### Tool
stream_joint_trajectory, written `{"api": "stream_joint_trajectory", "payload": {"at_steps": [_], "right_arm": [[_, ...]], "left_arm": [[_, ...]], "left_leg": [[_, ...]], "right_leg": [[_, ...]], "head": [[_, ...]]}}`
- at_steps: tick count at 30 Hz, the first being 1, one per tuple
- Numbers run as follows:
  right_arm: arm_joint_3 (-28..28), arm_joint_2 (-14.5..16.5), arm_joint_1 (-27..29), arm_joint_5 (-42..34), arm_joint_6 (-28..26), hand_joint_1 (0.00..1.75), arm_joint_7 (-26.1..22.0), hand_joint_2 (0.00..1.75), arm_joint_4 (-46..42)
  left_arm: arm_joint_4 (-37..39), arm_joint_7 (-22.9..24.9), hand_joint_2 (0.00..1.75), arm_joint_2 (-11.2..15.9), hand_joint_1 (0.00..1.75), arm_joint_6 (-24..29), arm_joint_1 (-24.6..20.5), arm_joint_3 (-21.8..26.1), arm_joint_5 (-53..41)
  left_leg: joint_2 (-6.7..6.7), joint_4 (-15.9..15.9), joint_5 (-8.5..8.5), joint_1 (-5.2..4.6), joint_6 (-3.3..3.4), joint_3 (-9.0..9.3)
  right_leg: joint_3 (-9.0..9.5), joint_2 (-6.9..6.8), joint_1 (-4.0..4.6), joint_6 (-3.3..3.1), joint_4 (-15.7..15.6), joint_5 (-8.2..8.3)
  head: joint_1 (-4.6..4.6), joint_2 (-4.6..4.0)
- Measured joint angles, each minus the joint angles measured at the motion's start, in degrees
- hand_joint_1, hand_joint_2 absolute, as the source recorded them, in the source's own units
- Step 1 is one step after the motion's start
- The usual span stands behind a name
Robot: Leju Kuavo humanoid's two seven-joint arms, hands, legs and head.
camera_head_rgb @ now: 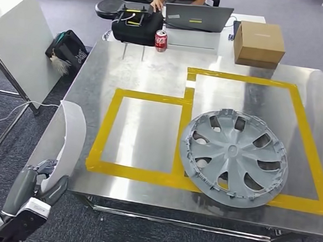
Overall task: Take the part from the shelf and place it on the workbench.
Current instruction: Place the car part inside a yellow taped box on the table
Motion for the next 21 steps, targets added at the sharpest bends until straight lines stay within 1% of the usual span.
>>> {"api": "stream_joint_trajectory", "payload": {"at_steps": [1, 2, 3, 4, 5, 6, 7, 8, 9, 10, 11, 12, 13, 14, 17, 18, 21], "right_arm": [[0.0, 0.0, 0.1, 0.0, -0.1, 0.0, 0.0, 0.0, -0.1], [0.1, 0.0, 0.2, -0.1, -0.1, 0.0, 0.1, 0.0, -0.1], [0.2, 0.0, 0.2, -0.1, -0.2, 0.0, 0.2, 0.0, -0.2], [0.3, 0.0, 0.2, -0.2, -0.3, 0.0, 0.2, 0.0, -0.3], [0.4, 0.0, 0.1, -0.2, -0.3, 0.0, 0.2, 0.0, -0.3], [0.5, 0.0, 0.1, -0.2, -0.3, 0.0, 0.1, 0.0, -0.4], [0.6, 0.0, 0.1, -0.2, -0.2, 0.0, 0.0, 0.0, -0.4], [0.7, 0.0, 0.1, 0.0, 0.0, 0.0, -0.1, 0.0, -0.4], [0.7, 0.0, 0.1, 0.3, 0.2, 0.0, -0.4, 0.0, -0.4], [0.8, 0.0, 0.1, 0.7, 0.4, 0.0, -0.8, 0.0, -0.4], [0.8, 0.0, 0.0, 1.3, 0.6, 0.0, -1.2, 0.0, -0.3], [0.7, 0.0, -0.1, 1.8, 0.8, 0.0, -1.6, 0.0, -0.1], [0.7, 0.0, -0.3, 2.3, 0.9, 0.0, -2.0, 0.0, 0.0], [0.7, 0.0, -0.6, 2.7, 1.1, 0.0, -2.3, 0.0, 0.3], [0.6, 0.0, -1.5, 3.9, 1.7, 0.0, -3.0, 0.0, 0.9], [0.5, 0.0, -1.7, 4.2, 2.0, 0.0, -3.2, 0.0, 1.0], [0.2, 0.0, -2.1, 5.4, 2.8, 0.0, -3.6, 0.0, 1.7]], "left_arm": [[0.0, 0.0, 1.75, 0.0, 1.75, -0.2, -0.2, 0.0, -0.1], [0.0, 0.1, 1.75, -0.1, 1.75, -0.5, -0.4, 0.0, -0.2], [0.1, 0.3, 1.75, -0.2, 1.75, -0.8, -0.6, 0.0, -0.5], [0.1, 0.4, 1.75, -0.3, 1.75, -1.1, -0.7, 0.0, -0.9], [0.1, 0.4, 1.75, -0.4, 1.75, -1.4, -0.8, -0.1, -1.4], [0.3, 0.3, 1.75, -0.4, 1.75, -1.6, -1.0, -0.1, -1.9], [0.4, 0.2, 1.75, -0.4, 1.75, -1.8, -1.1, -0.2, -2.6], [0.6, -0.1, 1.75, -0.4, 1.75, -2.0, -1.3, -0.4, -3.3], [0.8, -0.5, 1.75, -0.4, 1.75, -2.0, -1.6, -0.6, -4.0], [1.1, -1.0, 1.75, -0.4, 1.75, -2.1, -1.8, -1.0, -4.9], [1.3, -1.5, 1.75, -0.4, 1.75, -2.1, -2.2, -1.3, -5.7], [1.6, -2.0, 1.75, -0.4, 1.75, -2.1, -2.6, -1.7, -6.4], [1.9, -2.4, 1.75, -0.4, 1.75, -2.1, -2.9, -2.0, -7.0], [2.1, -2.7, 1.75, -0.3, 1.75, -2.1, -3.3, -2.3, -7.8], [2.8, -2.8, 1.75, -0.1, 1.75, -2.1, -4.4, -3.1, -11.8], [3.0, -2.5, 1.75, -0.1, 1.75, -2.1, -4.8, -3.4, -13.6], [3.9, -0.8, 1.75, 0.0, 1.75, -2.0, -6.3, -4.3, -19.5]], "left_leg": [[0.37, -0.1, -0.2, 0.01, 0.5, 0.17], [0.81, -0.2, -0.31, 0.07, 0.91, 0.42], [1.31, -0.4, -0.44, 0.15, 1.34, 0.79], [1.86, -0.5, -0.61, 0.22, 1.76, 1.22], [2.34, -0.6, -0.9, 0.16, 2.07, 1.56], [2.76, -0.6, -1.25, 0.09, 2.3, 1.9], [3.1, -0.6, -1.61, 0.02, 2.41, 2.21], [3.34, -0.6, -2.03, -0.03, 2.43, 2.65], [3.54, -0.6, -2.5, -0.06, 2.41, 3.22], [3.63, -0.6, -3.0, -0.07, 2.35, 3.93], [3.68, -0.7, -3.54, -0.08, 2.24, 4.67], [3.68, -0.7, -4.07, -0.19, 2.04, 5.26], [3.63, -0.7, -4.51, -0.3, 1.78, 5.67], [3.57, -0.6, -4.79, -0.42, 1.65, 5.92], [3.54, -0.9, -4.94, -0.55, 1.9, 6.44], [3.58, -1.4, -4.94, -0.56, 1.91, 6.65], [3.64, -2.4, -4.86, -0.61, 1.53, 7.07]], "right_leg": [[0.09, 0.35, -0.12, 0.29, -0.3, -0.01], [0.19, 0.11, -0.14, 0.56, -0.3, -0.12], [-0.2, -0.84, -0.07, 0.82, 0.7, -0.61], [-1.32, -2.11, 0.02, 1.03, 3.0, -1.54], [-3.22, -3.57, 0.13, 1.16, 6.3, -2.81], [-5.94, -4.59, 0.19, 1.24, 10.5, -4.18], [-8.56, -4.98, 0.19, 1.26, 14.2, -4.99], [-10.57, -5.15, 0.19, 1.22, 16.3, -4.76], [-11.61, -5.23, 0.19, 1.13, 16.4, -3.33], [-11.38, -5.25, 0.2, 0.96, 14.2, -0.79], [-10.35, -5.32, 0.23, 0.69, 10.4, 2.28], [-9.11, -5.45, 0.35, 0.42, 6.8, 4.5], [-7.97, -5.55, 0.43, 0.19, 4.0, 5.9], [-7.28, -5.61, 0.46, 0.21, 2.5, 6.53], [-6.77, -5.3, 0.4, 0.44, 1.9, 6.44], [-6.74, -5.2, 0.41, 0.28, 1.9, 6.28], [-6.7, -5.15, 0.39, -0.11, 1.8, 6.03]], "head": [[-0.01, 0.0], [0.06, 0.01], [0.24, 0.01], [0.43, 0.02], [0.61, 0.02], [0.75, 0.02], [0.79, 0.02], [0.81, 0.02], [0.86, 0.02], [0.87, 0.02], [0.91, 0.02], [0.95, 0.02], [0.96, 0.02], [0.95, 0.02], [0.87, 0.02], [0.87, 0.02], [0.85, 0.02]]}}
